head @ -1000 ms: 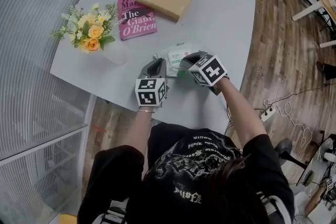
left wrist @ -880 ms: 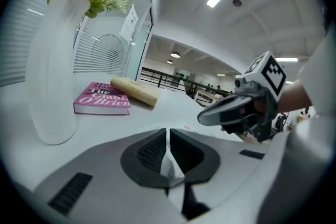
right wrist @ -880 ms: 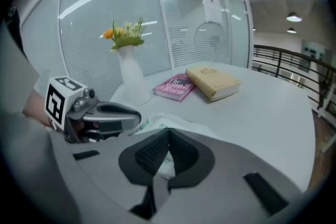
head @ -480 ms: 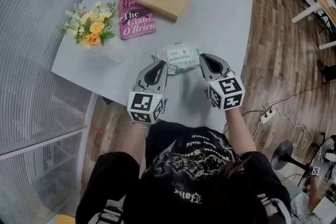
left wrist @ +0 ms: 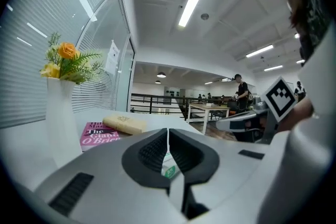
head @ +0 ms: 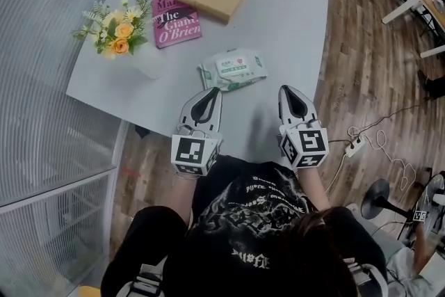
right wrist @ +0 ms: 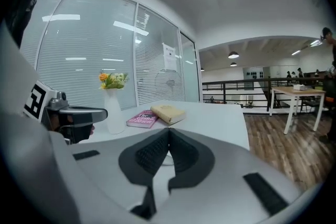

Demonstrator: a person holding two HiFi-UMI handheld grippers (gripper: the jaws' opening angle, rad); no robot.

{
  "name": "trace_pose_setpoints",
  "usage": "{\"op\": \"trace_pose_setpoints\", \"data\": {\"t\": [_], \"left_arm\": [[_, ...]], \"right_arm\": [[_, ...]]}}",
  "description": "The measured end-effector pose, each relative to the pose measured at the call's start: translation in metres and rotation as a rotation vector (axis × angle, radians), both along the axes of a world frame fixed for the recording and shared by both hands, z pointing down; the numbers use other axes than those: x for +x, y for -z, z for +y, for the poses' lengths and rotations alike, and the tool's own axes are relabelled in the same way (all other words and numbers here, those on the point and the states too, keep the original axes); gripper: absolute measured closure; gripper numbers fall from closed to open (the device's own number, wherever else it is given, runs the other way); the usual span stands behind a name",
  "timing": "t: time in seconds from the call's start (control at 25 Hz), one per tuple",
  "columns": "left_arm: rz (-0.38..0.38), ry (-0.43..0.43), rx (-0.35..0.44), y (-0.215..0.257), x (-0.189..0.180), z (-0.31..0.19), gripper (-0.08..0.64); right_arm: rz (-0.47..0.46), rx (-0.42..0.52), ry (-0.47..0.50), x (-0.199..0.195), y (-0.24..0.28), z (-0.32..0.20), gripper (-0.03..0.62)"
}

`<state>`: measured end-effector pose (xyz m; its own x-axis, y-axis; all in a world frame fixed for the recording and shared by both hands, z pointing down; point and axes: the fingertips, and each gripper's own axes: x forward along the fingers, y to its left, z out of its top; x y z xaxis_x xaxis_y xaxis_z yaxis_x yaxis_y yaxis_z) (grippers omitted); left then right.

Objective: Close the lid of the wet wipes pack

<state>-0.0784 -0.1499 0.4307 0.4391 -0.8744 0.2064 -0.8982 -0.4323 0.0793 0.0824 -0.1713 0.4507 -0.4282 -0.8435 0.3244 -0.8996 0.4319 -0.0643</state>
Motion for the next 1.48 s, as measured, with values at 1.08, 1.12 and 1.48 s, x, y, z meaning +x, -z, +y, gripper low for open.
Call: {"op": "trace_pose_setpoints", "data": {"t": [1.08, 1.12, 1.48], "left_arm": [[0.04, -0.037, 0.009, 0.007, -0.004, 0.021, 0.552], [0.039, -0.04, 0.01, 0.006, -0.003, 0.021, 0.552], [0.04, -0.058, 0.019, 0.009, 0.0, 0.011, 0.552]], "right_arm": [[0.112, 0.066, 0.011, -0.008, 0.009, 0.029, 0.594], [0.115, 0.065, 0.01, -0.008, 0.008, 0.029, 0.594], [0.129, 0.065, 0.005, -0.006, 0.009, 0.024, 0.594]]}}
